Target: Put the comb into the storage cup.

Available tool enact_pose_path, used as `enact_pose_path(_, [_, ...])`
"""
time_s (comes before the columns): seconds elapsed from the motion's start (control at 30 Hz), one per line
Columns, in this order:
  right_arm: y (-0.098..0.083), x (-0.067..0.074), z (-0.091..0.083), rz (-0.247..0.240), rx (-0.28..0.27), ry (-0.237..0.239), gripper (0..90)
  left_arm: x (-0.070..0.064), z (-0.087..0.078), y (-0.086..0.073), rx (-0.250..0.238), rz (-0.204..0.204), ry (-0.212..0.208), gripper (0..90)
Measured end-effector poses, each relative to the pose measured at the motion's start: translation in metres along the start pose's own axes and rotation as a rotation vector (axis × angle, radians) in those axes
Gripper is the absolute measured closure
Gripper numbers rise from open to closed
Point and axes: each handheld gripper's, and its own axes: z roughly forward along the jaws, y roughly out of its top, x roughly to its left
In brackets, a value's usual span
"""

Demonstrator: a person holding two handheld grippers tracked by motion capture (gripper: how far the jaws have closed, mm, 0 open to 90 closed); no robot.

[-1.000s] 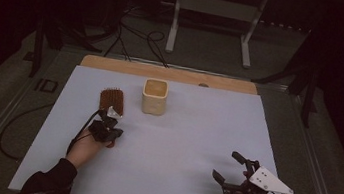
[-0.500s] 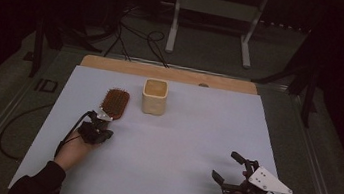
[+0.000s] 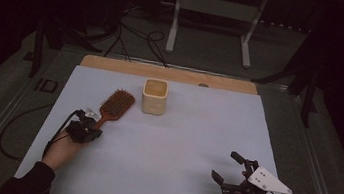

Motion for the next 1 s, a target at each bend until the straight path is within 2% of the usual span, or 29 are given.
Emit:
enact_pose_path(0.47, [0.000, 0.000, 0.000, 0.002, 0.000, 0.003, 10.4, 0.016, -0.008, -0.008, 0.006, -0.034, 0.033, 90.0])
enact_pose_path(0.53, [0.000, 0.001, 0.000, -0.002, -0.006, 0.001, 10.3, 0.016, -0.011, -0.009, 0.006, -0.024, 0.032, 89.9])
enact_pose_path(0.73, [0.000, 0.001, 0.001, 0.002, 0.001, 0.003, 10.3, 0.016, -0.025, -0.007, -0.011, -0.005, 0.007, 89.6])
enact_pose_path(0.77, [0.000, 0.001, 0.001, 0.005, 0.001, 0.003, 10.3, 0.018, -0.031, -0.005, -0.012, 0.003, -0.013, 89.5])
enact_pose_path(0.87, [0.000, 0.001, 0.001, 0.002, -0.001, 0.002, 10.3, 0.020, -0.039, -0.002, 0.000, 0.022, -0.055, 84.5])
enact_pose_path(1.0, [0.000, 0.001, 0.001, 0.003, 0.003, 0.003, 10.3, 0.021, -0.045, 0.000, -0.002, 0.030, -0.079, 77.0])
